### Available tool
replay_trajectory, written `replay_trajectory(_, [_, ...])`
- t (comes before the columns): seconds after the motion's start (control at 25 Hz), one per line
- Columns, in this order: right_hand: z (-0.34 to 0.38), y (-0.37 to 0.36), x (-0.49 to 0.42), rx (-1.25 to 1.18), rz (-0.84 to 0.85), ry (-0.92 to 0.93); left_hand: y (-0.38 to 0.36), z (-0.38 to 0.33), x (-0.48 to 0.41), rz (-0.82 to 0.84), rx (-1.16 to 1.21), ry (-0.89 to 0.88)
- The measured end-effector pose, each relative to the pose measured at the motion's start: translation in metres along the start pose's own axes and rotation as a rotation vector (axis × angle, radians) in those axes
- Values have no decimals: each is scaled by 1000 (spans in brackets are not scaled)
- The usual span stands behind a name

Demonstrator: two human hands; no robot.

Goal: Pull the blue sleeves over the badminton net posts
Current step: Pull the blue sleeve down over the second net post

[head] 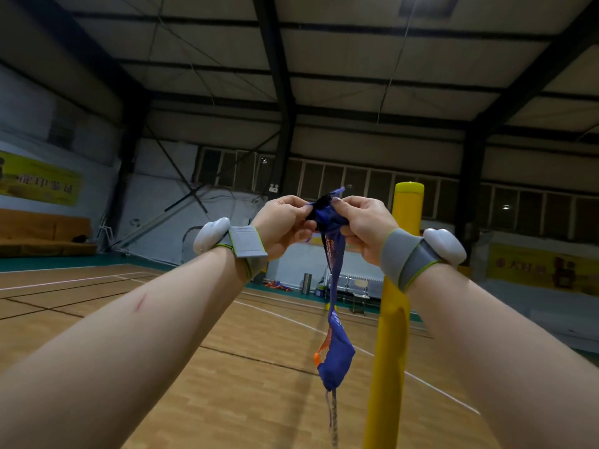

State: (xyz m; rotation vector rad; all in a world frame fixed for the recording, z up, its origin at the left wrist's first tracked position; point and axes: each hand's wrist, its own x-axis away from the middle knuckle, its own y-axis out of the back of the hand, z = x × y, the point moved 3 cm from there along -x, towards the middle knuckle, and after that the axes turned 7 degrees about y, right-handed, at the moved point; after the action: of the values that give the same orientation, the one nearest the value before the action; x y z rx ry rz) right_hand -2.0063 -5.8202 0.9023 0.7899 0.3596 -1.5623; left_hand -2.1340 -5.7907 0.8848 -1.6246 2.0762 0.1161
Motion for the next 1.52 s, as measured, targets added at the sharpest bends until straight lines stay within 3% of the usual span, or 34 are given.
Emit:
replay_trajectory(0.24, [24, 15, -18, 127, 2, 76, -13, -10, -13, 105, 81, 5])
replay_trajectory(0.76, [61, 71, -41, 446, 56, 352, -60, -36, -39, 108, 119, -144])
replay_trajectory(1.08, [44, 111, -48, 392, 18, 382, -90, -27, -54, 161, 4, -170])
replay_trajectory(1.52, [20, 129, -51, 252, -68, 358, -107, -17, -55, 107, -137, -199])
